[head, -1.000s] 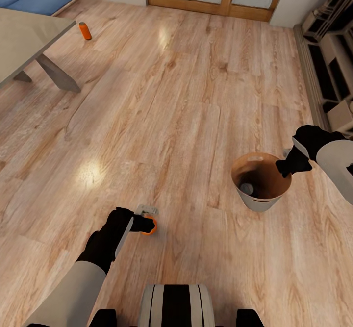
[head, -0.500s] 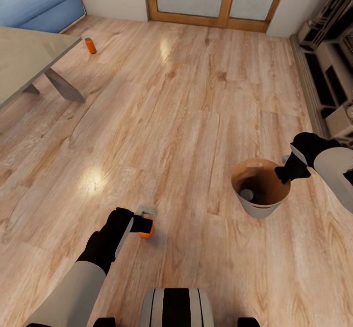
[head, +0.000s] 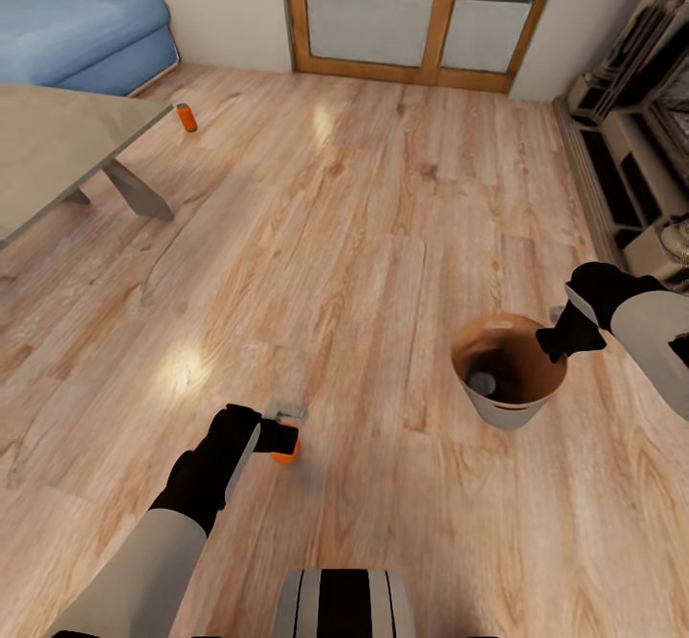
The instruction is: Put the three can of soda from the living room inside the tash can in the kitchen.
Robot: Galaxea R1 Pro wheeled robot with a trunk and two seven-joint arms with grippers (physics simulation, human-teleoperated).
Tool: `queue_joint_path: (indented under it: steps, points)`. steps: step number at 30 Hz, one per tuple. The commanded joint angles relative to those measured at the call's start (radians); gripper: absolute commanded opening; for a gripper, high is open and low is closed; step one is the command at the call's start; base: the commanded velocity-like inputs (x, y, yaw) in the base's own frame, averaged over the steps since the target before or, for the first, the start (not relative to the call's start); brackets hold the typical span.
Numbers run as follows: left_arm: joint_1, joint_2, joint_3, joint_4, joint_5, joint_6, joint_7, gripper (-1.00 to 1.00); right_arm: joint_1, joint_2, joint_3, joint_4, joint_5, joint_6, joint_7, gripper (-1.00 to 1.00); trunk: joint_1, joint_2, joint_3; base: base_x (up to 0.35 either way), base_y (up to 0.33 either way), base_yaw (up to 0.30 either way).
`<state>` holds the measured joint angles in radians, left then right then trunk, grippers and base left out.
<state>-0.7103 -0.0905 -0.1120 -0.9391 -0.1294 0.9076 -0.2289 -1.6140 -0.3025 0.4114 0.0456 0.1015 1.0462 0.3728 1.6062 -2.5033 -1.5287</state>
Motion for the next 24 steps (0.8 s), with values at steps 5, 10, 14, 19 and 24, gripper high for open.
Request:
queue_joint_path:
  steps: [5, 10, 14, 19, 24]
  points:
    - [0.0, 0.0, 0.0, -0.004, -0.001, 0.002, -0.001, -1.0, 0.002, 0.006, 0.002, 0.0, -0.005, 0.001, 0.005, -1.0, -0.002, 0.001, 0.019, 0.0, 0.0, 0.0]
    - [0.0, 0.0, 0.0, -0.004, -0.001, 0.003, -0.001, -1.0, 0.028, 0.01, 0.0, -0.001, -0.009, 0.001, 0.005, -1.0, -0.004, 0.002, 0.039, 0.0, 0.0, 0.0]
    - [0.0, 0.001, 0.0, -0.004, -0.001, 0.005, -0.002, -1.0, 0.054, 0.023, -0.002, -0.002, -0.014, 0.001, 0.006, -1.0, -0.006, 0.003, 0.054, 0.0, 0.0, 0.0]
    - [0.0, 0.001, 0.0, -0.004, -0.001, 0.005, -0.003, -1.0, 0.085, 0.055, -0.004, -0.003, -0.018, 0.001, 0.006, -1.0, -0.025, 0.038, 0.07, 0.0, 0.0, 0.0]
    - [0.0, 0.003, 0.0, -0.005, 0.001, 0.004, -0.003, -1.0, 0.117, 0.098, -0.008, -0.004, -0.02, 0.001, 0.006, -1.0, -0.045, 0.073, 0.086, 0.0, 0.0, 0.0]
